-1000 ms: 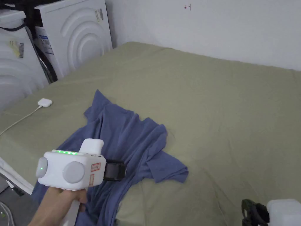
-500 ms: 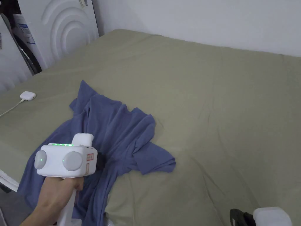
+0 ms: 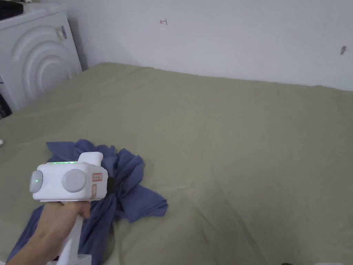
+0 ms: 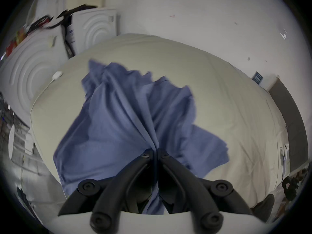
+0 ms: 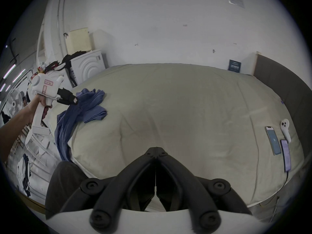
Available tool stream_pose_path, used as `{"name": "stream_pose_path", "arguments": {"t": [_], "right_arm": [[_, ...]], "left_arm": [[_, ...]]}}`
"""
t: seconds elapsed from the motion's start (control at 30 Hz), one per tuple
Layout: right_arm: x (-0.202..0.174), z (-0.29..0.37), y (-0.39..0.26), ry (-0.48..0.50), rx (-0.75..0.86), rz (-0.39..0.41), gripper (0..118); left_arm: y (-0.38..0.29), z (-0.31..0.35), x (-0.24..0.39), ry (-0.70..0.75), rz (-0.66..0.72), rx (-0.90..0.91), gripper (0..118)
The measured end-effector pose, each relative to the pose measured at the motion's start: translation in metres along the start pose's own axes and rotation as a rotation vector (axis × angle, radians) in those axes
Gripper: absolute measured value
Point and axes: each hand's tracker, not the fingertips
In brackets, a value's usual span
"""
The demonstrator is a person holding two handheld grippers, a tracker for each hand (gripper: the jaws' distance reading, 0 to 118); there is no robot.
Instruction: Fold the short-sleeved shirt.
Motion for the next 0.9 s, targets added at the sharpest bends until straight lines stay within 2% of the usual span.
{"name": "stream_pose_path", "arguments": {"t": [0.17,0.33,0.53,0.7,0.8,0.9], "right_arm": [[0.031,0.014,-0.012,-0.046,0.012,-0.057,1],[0.057,0.027,-0.025,-0.106,0.01,-0.118,1],[0.093,0.029,-0.039,-0.168,-0.005,-0.198,1],[0.112,0.026,-0.044,-0.212,-0.034,-0.237,1],[0.125,0.022,-0.05,-0.231,-0.045,-0.259,1],[0.129,0.021,-0.045,-0.232,-0.055,-0.283,1]], "left_arm": [[0.032,-0.017,0.102,-0.114,-0.115,0.024,3],[0.047,-0.043,0.231,-0.265,-0.255,0.011,3],[0.034,-0.061,0.382,-0.479,-0.379,-0.037,3],[0.007,-0.062,0.474,-0.621,-0.452,-0.099,3],[-0.009,-0.073,0.51,-0.628,-0.504,-0.136,3],[-0.027,-0.094,0.526,-0.562,-0.563,-0.223,3]]}}
